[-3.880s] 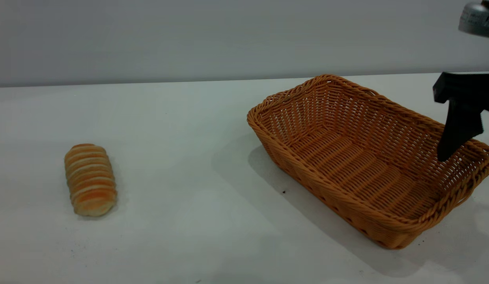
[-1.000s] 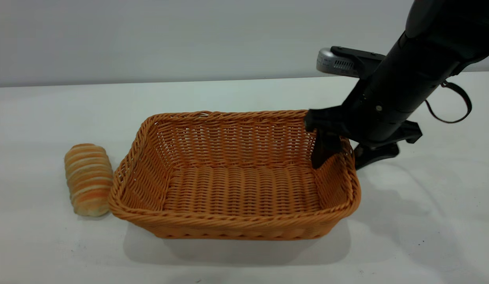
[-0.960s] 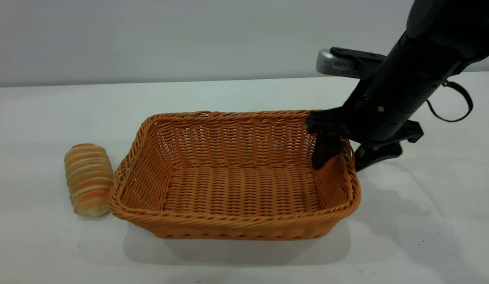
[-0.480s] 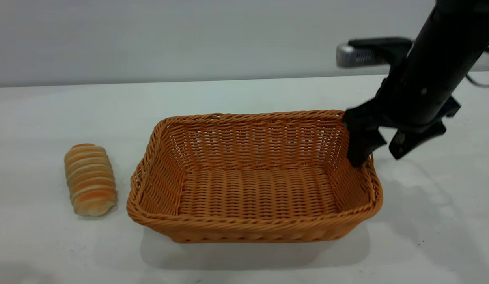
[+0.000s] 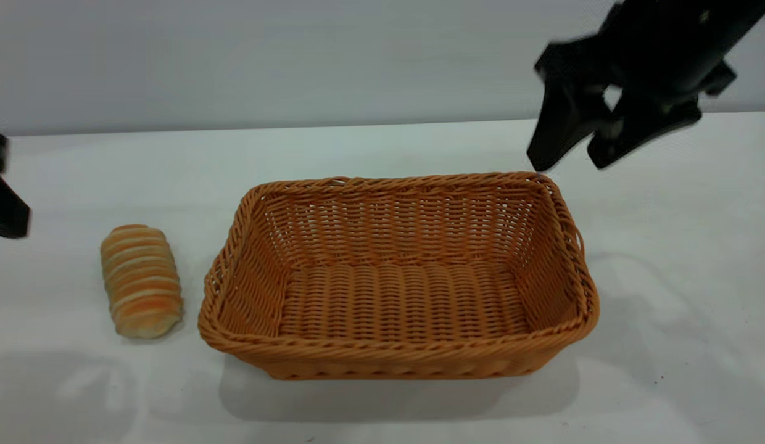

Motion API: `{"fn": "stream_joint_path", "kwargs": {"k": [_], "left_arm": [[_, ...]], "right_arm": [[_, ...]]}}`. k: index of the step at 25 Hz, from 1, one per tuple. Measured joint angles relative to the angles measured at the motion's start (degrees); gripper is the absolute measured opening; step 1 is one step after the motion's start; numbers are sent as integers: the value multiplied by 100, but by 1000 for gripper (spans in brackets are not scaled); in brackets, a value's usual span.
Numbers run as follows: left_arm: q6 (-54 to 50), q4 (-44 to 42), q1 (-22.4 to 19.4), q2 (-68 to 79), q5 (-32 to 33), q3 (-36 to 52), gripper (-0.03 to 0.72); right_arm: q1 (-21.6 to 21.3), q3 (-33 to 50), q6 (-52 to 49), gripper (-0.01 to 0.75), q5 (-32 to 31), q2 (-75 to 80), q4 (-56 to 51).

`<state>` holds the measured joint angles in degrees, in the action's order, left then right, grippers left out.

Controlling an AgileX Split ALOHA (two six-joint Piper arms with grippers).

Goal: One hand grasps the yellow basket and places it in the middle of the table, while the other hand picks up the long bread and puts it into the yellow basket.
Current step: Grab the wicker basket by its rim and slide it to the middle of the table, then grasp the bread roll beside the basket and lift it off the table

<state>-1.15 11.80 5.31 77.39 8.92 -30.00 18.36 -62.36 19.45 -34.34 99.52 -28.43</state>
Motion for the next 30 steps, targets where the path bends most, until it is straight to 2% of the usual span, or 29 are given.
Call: {"fn": "stream_joint_path", "kwargs": {"k": [10,18,27,30], "left_arm": [[-144,0,0,1908,-87,-1293,503],[-149,2,0,3399,261,-2529,503],[-143,15,0,4642,795,-3553,503],[-143,15,0,4828,875,-3682,476]], "right_arm": [[0,5,354,535,-1140,-1300,-325],[0,21,378,535,-1842,-2399,-314],[0,40,371,535,-2257,-3566,-235],[0,40,358,535,-2374,-3843,-235]]}}
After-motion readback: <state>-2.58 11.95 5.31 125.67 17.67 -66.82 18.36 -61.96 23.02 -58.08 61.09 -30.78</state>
